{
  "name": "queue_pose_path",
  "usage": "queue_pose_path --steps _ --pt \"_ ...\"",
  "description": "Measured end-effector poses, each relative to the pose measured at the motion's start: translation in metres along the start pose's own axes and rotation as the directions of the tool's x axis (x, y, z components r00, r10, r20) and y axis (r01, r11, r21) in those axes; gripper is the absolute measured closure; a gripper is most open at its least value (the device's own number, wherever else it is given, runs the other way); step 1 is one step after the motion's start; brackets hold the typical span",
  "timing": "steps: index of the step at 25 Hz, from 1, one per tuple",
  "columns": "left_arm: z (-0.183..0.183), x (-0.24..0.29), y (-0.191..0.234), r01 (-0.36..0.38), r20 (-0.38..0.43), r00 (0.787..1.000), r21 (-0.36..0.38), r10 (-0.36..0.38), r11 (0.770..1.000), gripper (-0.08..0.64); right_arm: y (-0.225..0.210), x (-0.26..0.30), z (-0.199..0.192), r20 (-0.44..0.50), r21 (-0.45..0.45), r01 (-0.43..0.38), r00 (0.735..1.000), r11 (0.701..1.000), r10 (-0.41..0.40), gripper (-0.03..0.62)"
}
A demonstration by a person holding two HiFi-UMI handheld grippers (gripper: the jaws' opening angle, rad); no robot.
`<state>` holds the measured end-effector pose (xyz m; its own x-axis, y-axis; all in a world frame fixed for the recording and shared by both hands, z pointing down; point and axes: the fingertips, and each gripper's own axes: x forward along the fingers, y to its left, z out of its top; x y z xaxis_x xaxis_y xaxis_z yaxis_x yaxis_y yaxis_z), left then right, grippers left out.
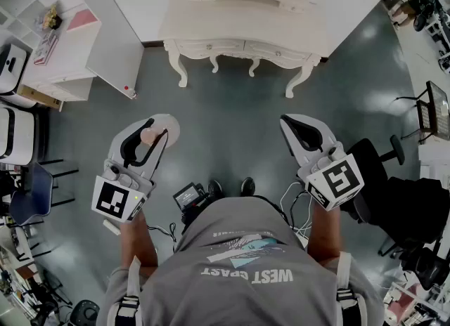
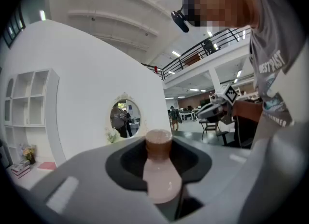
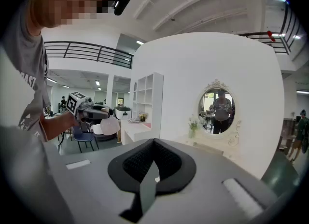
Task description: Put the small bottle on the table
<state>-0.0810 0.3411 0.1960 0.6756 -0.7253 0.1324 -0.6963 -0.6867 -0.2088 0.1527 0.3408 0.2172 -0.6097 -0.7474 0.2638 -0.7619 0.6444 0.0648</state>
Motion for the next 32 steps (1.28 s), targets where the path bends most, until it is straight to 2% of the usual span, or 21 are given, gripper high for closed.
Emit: queue_pose_path --steps 13,21,32 --pt "-0.007 -0.025 0.012 0.008 -0.002 1.0 -0.002 -0.008 1.0 0.433 0.028 0.01 0.006 0.007 0.002 0.004 1.0 1.0 -0.004 0.591" --pt "-0.011 -0.033 0.024 0.032 0.006 0.999 -0.001 -0.032 0.999 0.433 0.04 0.02 0.013 0.033 0.037 0.024 0.999 0.999 -0.025 0.591" --pt "-0.018 -0.037 0.037 0.06 0.013 0.998 0.0 -0.06 0.998 0.433 0.048 0.034 0.015 0.045 0.04 0.047 0.998 0.998 -0.049 0.589"
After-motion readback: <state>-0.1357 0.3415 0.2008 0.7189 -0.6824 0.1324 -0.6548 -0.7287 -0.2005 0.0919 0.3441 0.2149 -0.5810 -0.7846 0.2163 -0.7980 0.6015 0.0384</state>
